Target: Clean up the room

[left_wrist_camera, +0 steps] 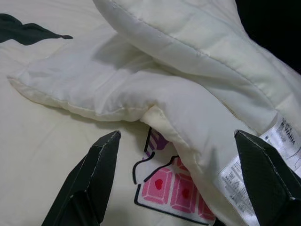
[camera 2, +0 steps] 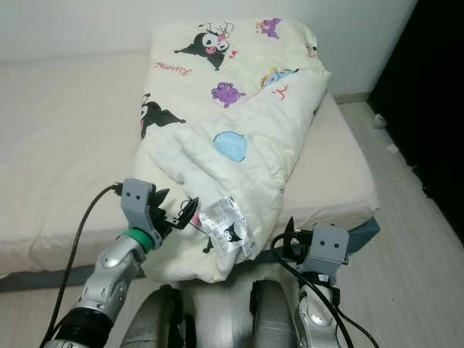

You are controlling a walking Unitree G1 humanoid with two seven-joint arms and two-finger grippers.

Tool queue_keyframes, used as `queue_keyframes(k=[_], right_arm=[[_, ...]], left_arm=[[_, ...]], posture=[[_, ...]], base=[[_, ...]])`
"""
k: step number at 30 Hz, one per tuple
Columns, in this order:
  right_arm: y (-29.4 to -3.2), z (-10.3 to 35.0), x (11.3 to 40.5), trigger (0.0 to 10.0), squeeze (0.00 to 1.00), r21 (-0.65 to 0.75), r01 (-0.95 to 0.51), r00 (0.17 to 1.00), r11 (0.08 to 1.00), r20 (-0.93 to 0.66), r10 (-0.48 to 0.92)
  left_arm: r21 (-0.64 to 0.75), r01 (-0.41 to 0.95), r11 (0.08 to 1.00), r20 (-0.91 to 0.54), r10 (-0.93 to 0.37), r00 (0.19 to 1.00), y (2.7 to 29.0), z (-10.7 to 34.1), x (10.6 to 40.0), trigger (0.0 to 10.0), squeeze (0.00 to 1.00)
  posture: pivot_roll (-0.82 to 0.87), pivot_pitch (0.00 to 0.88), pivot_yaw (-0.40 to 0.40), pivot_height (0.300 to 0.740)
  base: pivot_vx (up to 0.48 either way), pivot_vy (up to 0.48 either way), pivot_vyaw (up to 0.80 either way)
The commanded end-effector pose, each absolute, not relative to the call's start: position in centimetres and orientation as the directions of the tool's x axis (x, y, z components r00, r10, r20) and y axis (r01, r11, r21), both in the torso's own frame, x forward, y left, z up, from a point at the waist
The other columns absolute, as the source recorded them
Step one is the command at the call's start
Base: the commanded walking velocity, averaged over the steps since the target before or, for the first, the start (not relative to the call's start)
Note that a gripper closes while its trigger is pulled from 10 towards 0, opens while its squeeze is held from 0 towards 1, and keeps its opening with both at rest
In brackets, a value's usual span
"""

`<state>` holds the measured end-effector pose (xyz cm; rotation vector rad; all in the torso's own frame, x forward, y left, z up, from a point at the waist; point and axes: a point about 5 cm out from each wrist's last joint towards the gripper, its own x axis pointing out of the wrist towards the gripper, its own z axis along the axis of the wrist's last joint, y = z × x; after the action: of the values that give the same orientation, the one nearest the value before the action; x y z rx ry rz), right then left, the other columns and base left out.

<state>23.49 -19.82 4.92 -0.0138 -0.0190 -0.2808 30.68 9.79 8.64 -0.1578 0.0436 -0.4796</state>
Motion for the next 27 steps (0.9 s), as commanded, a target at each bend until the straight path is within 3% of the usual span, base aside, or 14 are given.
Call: queue_keyframes(k=[1, 3, 5, 7, 11, 17, 22, 27], right_arm=[[-19.5, 4.6, 23.1, 10.0, 0.00, -0.009, 0.272, 0.962, 0.962, 0.010, -0.272], [-19.5, 4.6, 22.9, 10.0, 0.00, -0.010, 0.271, 0.962, 0.962, 0.010, -0.271], [-19.4, 4.1, 22.3, 10.0, 0.00, -0.024, 0.255, 0.967, 0.967, -0.004, -0.255], [-19.1, 3.3, 21.7, 10.0, 0.00, -0.047, 0.216, 0.975, 0.975, -0.030, -0.218], [-19.0, 2.4, 20.7, 10.0, 0.00, -0.049, 0.184, 0.981, 0.982, -0.059, -0.187], [-19.3, 3.6, 20.0, 10.0, 0.00, 0.003, 0.199, 0.980, 0.980, -0.011, -0.199], [-18.6, 4.7, 20.4, 10.0, 0.00, 0.040, 0.143, 0.988, 0.989, 0.045, -0.145], [-16.7, 5.9, 20.6, 10.0, 0.00, 0.064, -0.029, 0.995, 0.998, 0.096, 0.022]], left_arm=[[-0.175, 0.455, 0.873, -0.017, -0.465, 0.885, 10.0, 8.4, 30.5, 10.0, 0.00], [-0.194, 0.474, 0.859, 0.005, -0.482, 0.876, 9.8, 8.9, 30.6, 10.0, 0.00], [-0.274, 0.581, 0.767, 0.071, -0.586, 0.807, 8.7, 10.6, 30.7, 10.0, 0.00], [-0.288, 0.605, 0.743, 0.028, -0.624, 0.781, 7.8, 10.4, 31.0, 10.0, 0.00], [-0.238, 0.529, 0.815, -0.063, -0.557, 0.828, 8.1, 9.2, 32.0, 10.0, 0.00], [-0.283, 0.403, 0.870, -0.126, -0.450, 0.884, 9.4, 8.5, 33.7, 10.0, 0.00], [-0.329, 0.350, 0.877, -0.102, -0.401, 0.910, 10.3, 9.0, 34.4, 10.0, 0.00], [-0.451, 0.327, 0.831, -0.030, -0.380, 0.925, 11.9, 10.1, 35.2, 10.0, 0.00]], posture=[[-0.06, 0.140, 0.130, 0.635], [-0.06, 0.141, 0.129, 0.635], [-0.06, 0.156, 0.116, 0.635], [-0.06, 0.169, 0.113, 0.635], [-0.07, 0.182, 0.121, 0.635], [-0.10, 0.223, 0.148, 0.635], [-0.10, 0.232, 0.158, 0.635], [-0.11, 0.240, 0.169, 0.635]], base=[[0.000, 0.000, 0.00], [0.000, 0.000, 0.00], [0.000, 0.000, 0.00], [0.000, 0.000, 0.00], [0.000, 0.000, 0.00], [0.000, 0.000, 0.00], [0.000, 0.000, 0.00], [0.000, 0.000, 0.00]])
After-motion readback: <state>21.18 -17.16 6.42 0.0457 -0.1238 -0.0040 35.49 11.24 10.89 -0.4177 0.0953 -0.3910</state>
